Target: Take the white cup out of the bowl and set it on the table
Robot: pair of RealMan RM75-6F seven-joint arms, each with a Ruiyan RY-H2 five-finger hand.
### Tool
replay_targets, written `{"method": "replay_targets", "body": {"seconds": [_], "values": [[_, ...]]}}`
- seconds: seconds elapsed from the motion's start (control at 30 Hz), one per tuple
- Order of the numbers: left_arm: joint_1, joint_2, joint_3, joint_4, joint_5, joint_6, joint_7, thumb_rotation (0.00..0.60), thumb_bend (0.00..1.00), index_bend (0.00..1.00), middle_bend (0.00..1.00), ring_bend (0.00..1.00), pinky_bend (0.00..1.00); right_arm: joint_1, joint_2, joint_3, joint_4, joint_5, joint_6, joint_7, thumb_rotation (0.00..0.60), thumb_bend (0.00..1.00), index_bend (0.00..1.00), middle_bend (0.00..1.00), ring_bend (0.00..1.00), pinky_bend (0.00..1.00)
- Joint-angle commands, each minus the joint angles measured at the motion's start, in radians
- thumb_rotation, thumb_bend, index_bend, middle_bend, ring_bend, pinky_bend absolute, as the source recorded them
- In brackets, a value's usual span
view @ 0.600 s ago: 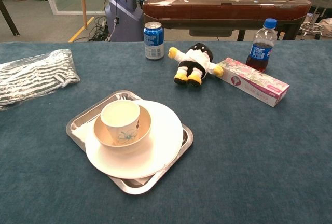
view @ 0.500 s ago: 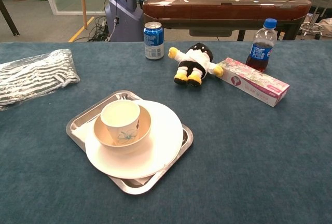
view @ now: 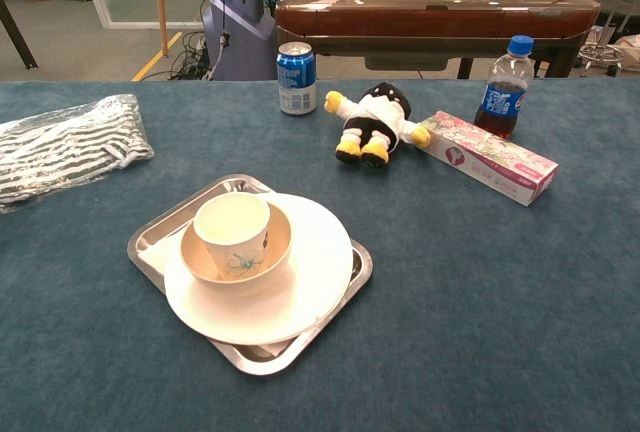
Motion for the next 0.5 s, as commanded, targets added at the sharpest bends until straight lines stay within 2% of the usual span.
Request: {"method": "replay_targets", "body": {"seconds": [0.03, 0.17, 0.37, 0.5], "values": [[0.001, 0.004, 0.001, -0.003, -0.007, -0.001, -0.002, 0.600, 0.32, 0.00, 0.00, 0.00, 0.00, 0.011, -0.004, 0.003, 0.003, 0.009, -0.019, -0.008, 0.600, 0.22, 0.00, 0.00, 0.00, 0.00], [0.009, 0.005, 0.006, 0.006, 0.025, 0.029, -0.023, 0.600, 0.32, 0.00, 0.00, 0.00, 0.00, 0.014, 0.003, 0.004, -0.002, 0.006, -0.020, 0.003, 0.600, 0.22, 0.00, 0.00, 0.00, 0.00], [0.003, 0.007, 0.001, 0.017, -0.008, 0.001, 0.002, 0.600, 0.32, 0.00, 0.00, 0.00, 0.00, 0.010, 0.014, 0.006, 0.001, 0.006, -0.011, 0.030, 0.600, 0.22, 0.00, 0.00, 0.00, 0.00], [-0.015, 0.035, 0.013, -0.009, 0.048, -0.001, 0.024, 0.600, 0.32, 0.00, 0.00, 0.00, 0.00, 0.012, 0.014, 0.009, 0.003, 0.011, -0.014, 0.029, 0.600, 0.22, 0.00, 0.00, 0.00, 0.00]]}}
